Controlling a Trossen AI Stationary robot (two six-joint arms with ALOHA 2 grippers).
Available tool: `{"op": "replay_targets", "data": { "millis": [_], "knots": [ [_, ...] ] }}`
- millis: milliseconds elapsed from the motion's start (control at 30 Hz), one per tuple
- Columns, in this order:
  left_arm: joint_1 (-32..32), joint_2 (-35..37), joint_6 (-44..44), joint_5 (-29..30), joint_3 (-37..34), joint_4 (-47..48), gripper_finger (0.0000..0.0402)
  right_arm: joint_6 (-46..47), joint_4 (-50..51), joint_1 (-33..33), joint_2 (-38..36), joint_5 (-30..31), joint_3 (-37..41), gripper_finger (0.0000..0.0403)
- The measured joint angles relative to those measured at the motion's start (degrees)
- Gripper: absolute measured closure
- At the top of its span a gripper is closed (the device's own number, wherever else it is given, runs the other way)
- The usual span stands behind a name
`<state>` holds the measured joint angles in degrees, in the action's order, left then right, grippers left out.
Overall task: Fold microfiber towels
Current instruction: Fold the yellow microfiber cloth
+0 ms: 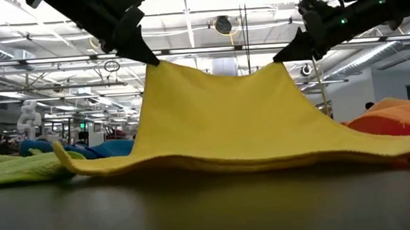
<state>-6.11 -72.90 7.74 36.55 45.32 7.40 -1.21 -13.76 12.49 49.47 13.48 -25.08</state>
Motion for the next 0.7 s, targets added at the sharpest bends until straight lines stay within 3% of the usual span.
{"op": "replay_targets", "data": {
  "millis": [700],
  "knots": [
    [0.61,7.13,-7.46,5.59,-0.03,4.37,0.0401,-4.01,0.28,3.35,0.15,-0.30,-4.55,0.0400]
  ]
}}
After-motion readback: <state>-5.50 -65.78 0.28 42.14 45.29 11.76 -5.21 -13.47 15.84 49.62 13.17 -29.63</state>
